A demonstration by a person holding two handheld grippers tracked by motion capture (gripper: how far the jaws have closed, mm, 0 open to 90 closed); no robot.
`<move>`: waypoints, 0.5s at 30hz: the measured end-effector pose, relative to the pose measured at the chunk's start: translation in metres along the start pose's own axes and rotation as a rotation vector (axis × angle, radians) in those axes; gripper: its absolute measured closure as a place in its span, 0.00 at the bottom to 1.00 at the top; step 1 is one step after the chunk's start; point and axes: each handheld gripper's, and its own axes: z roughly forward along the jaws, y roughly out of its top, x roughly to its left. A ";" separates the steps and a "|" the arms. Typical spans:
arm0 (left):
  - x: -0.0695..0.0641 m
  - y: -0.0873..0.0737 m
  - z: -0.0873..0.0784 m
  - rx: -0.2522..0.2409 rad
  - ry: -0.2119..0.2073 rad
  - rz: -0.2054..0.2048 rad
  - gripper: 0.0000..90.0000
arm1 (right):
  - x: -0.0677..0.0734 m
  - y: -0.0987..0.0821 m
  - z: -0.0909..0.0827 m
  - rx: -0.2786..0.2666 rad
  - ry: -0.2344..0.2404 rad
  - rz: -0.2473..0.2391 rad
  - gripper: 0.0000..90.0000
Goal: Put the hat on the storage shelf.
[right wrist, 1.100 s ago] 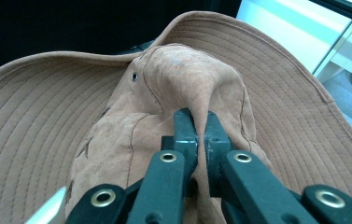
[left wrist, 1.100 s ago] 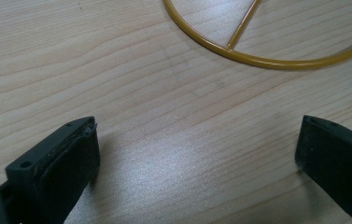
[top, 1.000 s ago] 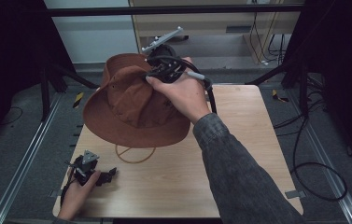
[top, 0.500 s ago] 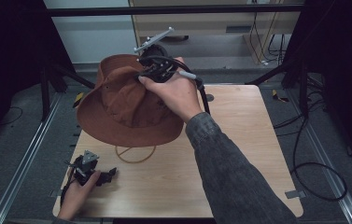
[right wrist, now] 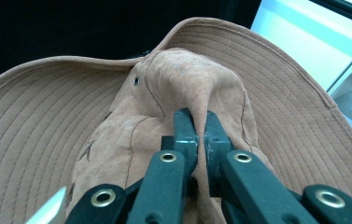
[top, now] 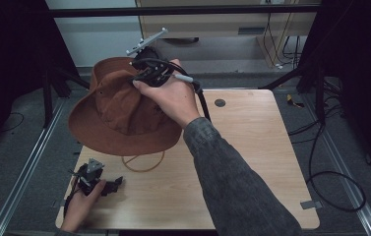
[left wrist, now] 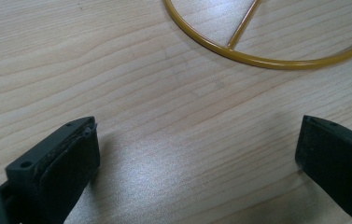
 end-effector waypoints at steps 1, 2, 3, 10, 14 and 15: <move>0.000 0.000 0.000 0.000 0.000 0.000 0.00 | 0.000 0.000 0.000 0.000 0.000 0.000 0.98; 0.000 0.000 0.000 0.000 0.000 0.000 0.00 | 0.001 0.001 0.000 0.001 -0.001 0.000 0.98; 0.000 0.000 0.000 0.000 0.000 0.000 0.00 | 0.001 0.002 0.000 -0.002 -0.001 -0.003 0.98; 0.000 0.000 0.000 0.000 0.001 -0.001 0.00 | 0.005 0.007 0.004 -0.005 0.010 -0.003 0.98; 0.000 0.000 0.000 0.000 0.000 -0.001 0.00 | 0.007 0.009 0.009 -0.003 0.020 -0.006 0.98; 0.000 0.000 0.000 0.000 0.000 -0.001 0.00 | 0.008 0.009 0.010 -0.004 0.022 -0.006 0.98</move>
